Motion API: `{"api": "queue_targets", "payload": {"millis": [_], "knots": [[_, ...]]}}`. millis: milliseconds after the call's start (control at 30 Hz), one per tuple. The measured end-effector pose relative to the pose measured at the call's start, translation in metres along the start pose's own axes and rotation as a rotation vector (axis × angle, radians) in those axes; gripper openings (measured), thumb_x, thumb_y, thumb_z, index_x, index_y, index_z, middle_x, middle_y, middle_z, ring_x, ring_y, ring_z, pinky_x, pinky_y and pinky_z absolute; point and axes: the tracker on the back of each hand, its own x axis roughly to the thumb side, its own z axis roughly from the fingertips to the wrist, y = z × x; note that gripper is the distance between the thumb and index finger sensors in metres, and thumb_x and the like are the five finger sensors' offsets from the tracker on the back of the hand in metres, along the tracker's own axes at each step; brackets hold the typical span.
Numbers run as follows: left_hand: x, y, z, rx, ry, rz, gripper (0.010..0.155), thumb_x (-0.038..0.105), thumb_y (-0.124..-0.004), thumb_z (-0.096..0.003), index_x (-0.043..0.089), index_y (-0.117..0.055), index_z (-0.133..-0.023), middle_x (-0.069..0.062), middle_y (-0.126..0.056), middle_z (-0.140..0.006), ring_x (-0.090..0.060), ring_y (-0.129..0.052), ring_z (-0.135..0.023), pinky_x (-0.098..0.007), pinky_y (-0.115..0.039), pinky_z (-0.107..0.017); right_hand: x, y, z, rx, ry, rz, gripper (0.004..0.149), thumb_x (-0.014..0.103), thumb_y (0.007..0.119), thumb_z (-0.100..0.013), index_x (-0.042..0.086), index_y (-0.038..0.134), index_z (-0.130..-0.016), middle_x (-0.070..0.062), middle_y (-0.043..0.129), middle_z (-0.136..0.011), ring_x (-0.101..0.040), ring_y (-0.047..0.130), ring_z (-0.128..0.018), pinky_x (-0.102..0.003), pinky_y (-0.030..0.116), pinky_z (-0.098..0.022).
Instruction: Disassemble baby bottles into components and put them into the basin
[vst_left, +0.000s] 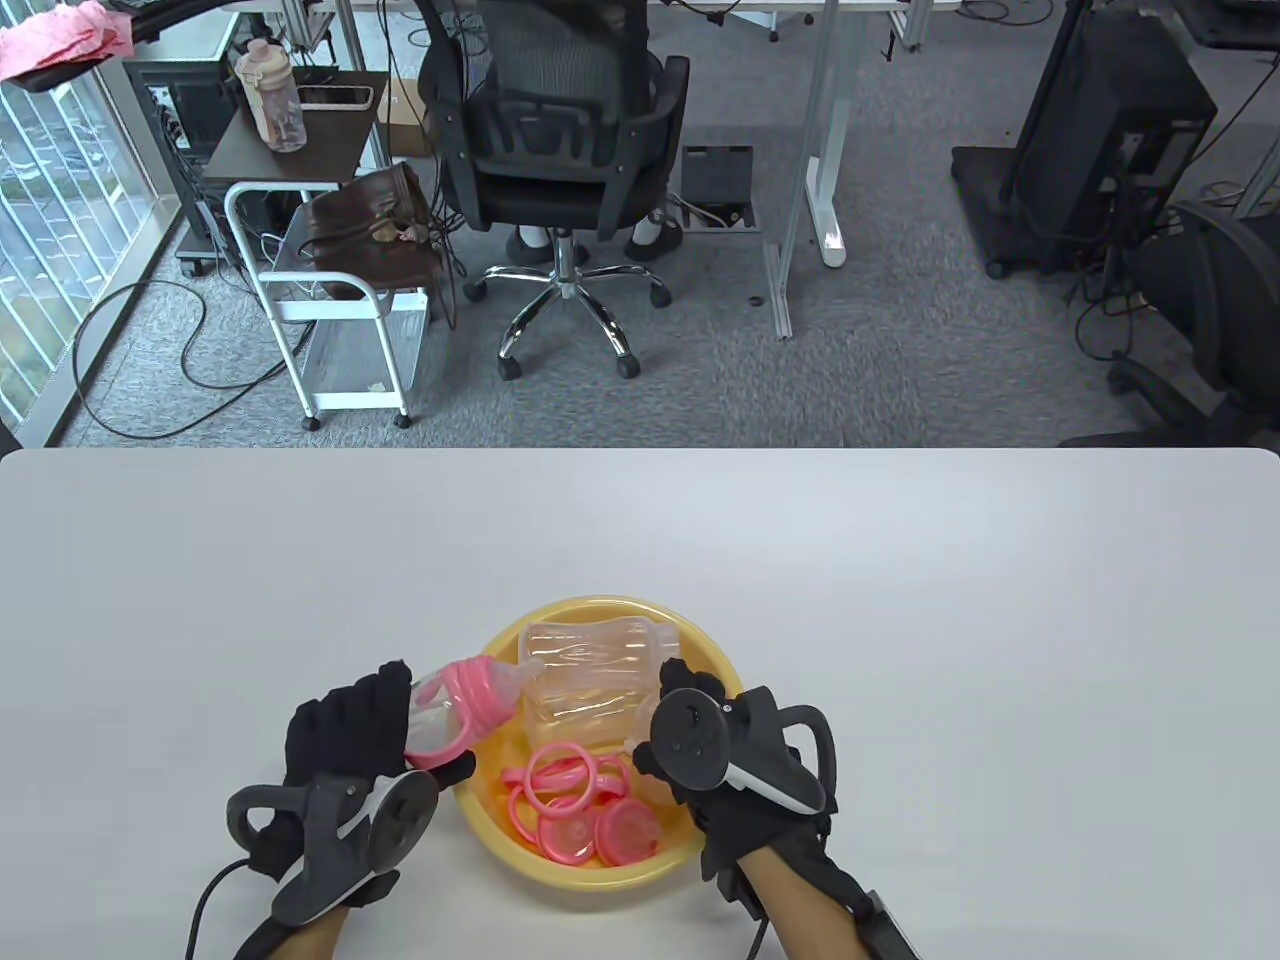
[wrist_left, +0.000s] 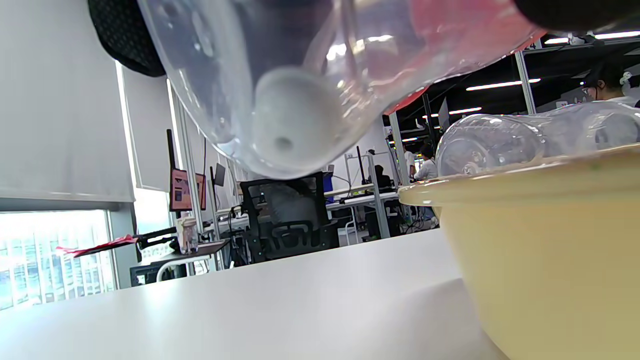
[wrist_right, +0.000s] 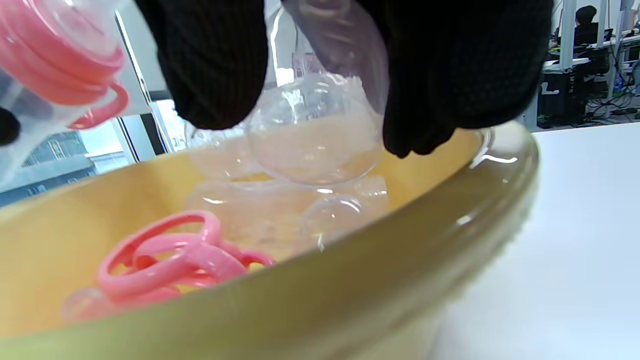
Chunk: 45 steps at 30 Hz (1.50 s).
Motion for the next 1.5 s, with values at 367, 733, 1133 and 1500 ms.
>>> {"api": "queue_targets", "payload": {"millis": [367,733,1133,1500], "knots": [[-0.004,-0.003,-0.002,-0.006,0.004,0.007,0.098,0.078,-0.065,-0.0319,0.014,-0.058,-0.106,-0.011,-0.084,-0.095,-0.031,-0.096,-0.084,-0.057,-0.075,-0.067,0.013,0.012,-0.026,0.063,0.105,0.108,0.057,0.033,0.081,-0.054,0.002,0.072,-0.101,-0.031,0.081,-0.091,-0.040,0.100,-0.054,-0.043,0.090,-0.037],[0.005,-0.001,0.001,0.044,-0.082,0.002,0.098,0.078,-0.065,-0.0312,0.014,-0.058,-0.106,-0.011,-0.084,-0.095,-0.030,-0.096,-0.084,-0.056,-0.075,-0.068,0.022,-0.017,-0.003,-0.085,-0.174,-0.252,0.068,0.041,0.074,-0.057,0.004,0.055,-0.111,-0.034,0.061,-0.106,-0.053,0.084,-0.082,-0.060,0.076,-0.060],[0.032,0.016,0.015,0.190,-0.253,0.012,0.099,0.078,-0.065,-0.0290,0.015,-0.058,-0.105,-0.010,-0.085,-0.094,-0.029,-0.096,-0.084,-0.055,-0.074,-0.069,0.036,-0.021,0.006,-0.013,-0.325,-0.609,0.076,0.051,0.070,-0.056,0.003,0.054,-0.112,-0.034,0.073,-0.098,-0.052,0.092,-0.073,-0.060,0.080,-0.052],[0.027,0.010,0.013,0.139,-0.234,0.073,0.099,0.078,-0.065,-0.0290,0.015,-0.059,-0.104,-0.010,-0.085,-0.093,-0.029,-0.097,-0.083,-0.055,-0.075,-0.068,0.043,-0.027,0.009,-0.124,-0.473,-0.682,0.059,0.028,0.077,-0.057,0.009,0.057,-0.109,-0.031,0.056,-0.109,-0.061,0.072,-0.090,-0.068,0.067,-0.065]]}}
